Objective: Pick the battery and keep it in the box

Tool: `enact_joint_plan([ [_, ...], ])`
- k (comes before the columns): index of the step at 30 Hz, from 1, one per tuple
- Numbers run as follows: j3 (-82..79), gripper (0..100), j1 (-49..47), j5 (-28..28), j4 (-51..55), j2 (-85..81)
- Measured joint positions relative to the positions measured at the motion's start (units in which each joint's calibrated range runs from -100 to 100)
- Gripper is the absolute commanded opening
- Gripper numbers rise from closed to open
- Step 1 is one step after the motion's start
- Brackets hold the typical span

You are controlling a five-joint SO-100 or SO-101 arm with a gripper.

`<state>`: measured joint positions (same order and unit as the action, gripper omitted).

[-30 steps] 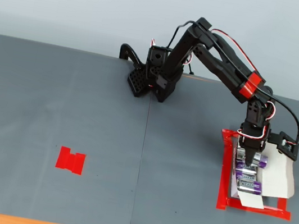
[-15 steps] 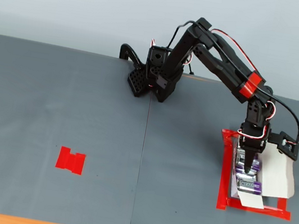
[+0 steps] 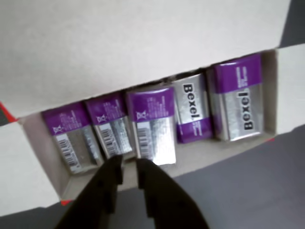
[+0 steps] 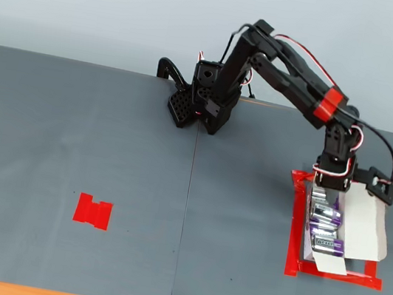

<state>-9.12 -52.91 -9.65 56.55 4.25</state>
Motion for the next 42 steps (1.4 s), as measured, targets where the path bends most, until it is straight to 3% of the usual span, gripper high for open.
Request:
enact_joint_plan([
  [12, -12.39, 2, 6.19, 0.00, 0.52, -19.63],
  [42, -53.61, 2, 42.89, 0.20, 0.61, -79.86],
])
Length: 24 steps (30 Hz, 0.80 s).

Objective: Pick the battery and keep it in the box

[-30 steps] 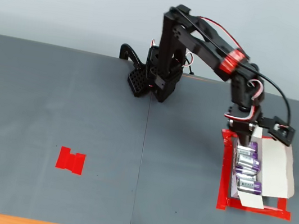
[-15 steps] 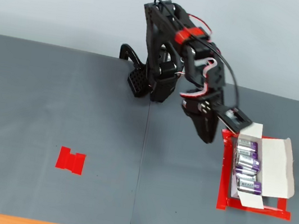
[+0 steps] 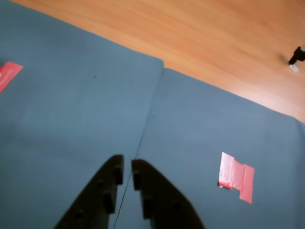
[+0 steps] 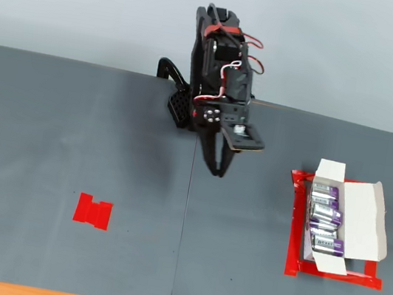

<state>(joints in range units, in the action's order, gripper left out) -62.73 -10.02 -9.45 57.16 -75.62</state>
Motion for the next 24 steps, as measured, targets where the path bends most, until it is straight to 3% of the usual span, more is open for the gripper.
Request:
enact_joint_plan([
  [10, -18.77, 2, 5.75, -0.10, 0.00, -18.44],
  [17, -26.40, 2, 8.92, 0.00, 0.00, -22.51],
  [24, -33.50, 2, 10.39, 3.61, -1.73, -23.28],
])
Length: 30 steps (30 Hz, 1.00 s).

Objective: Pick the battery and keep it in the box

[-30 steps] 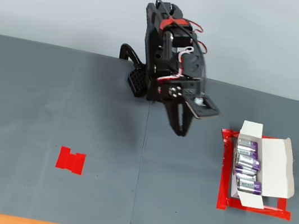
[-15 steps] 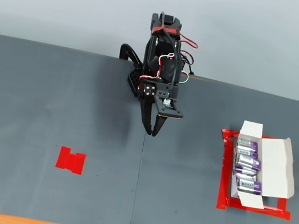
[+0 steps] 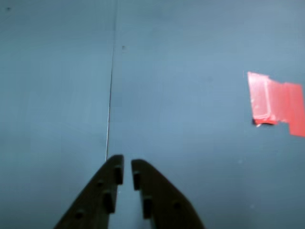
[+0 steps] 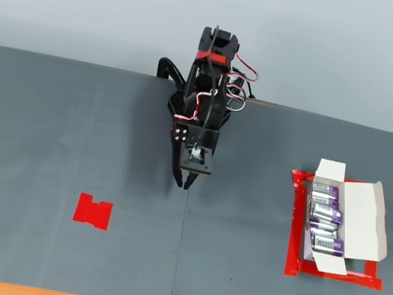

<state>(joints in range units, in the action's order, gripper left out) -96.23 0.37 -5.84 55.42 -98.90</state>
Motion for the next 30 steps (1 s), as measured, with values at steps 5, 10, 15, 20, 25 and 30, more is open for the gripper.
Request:
enact_joint_plan([
  [5, -1.62, 2, -2.21, 0.20, -0.09, 0.00],
  [10, -2.16, 2, -4.05, 0.34, -0.17, 0.08],
  [15, -2.16, 2, -4.42, 1.22, 0.00, 0.08],
  [20, -1.80, 2, -4.42, 5.18, 3.99, -0.17],
  [25, -1.26, 2, -4.42, 8.25, 10.32, -0.34],
  [30, -1.17, 2, -4.42, 8.64, 13.79, -0.51],
])
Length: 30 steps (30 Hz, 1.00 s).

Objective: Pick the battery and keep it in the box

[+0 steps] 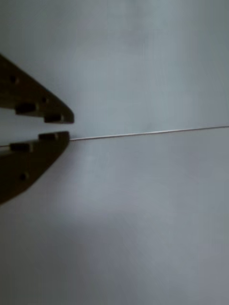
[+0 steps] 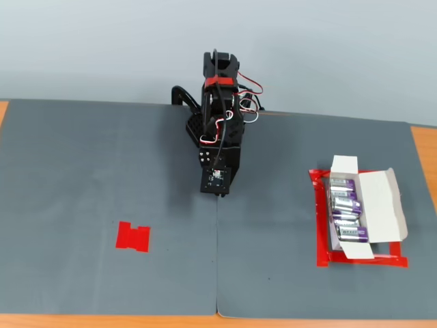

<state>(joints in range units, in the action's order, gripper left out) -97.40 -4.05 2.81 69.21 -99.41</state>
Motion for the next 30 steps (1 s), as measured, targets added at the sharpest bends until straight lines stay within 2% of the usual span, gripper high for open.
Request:
enact_joint_plan([
  [8, 0.99, 2, 0.00, -0.39, 5.29, -0.17],
  [30, 1.08, 2, -0.37, -0.44, 5.46, -0.17],
])
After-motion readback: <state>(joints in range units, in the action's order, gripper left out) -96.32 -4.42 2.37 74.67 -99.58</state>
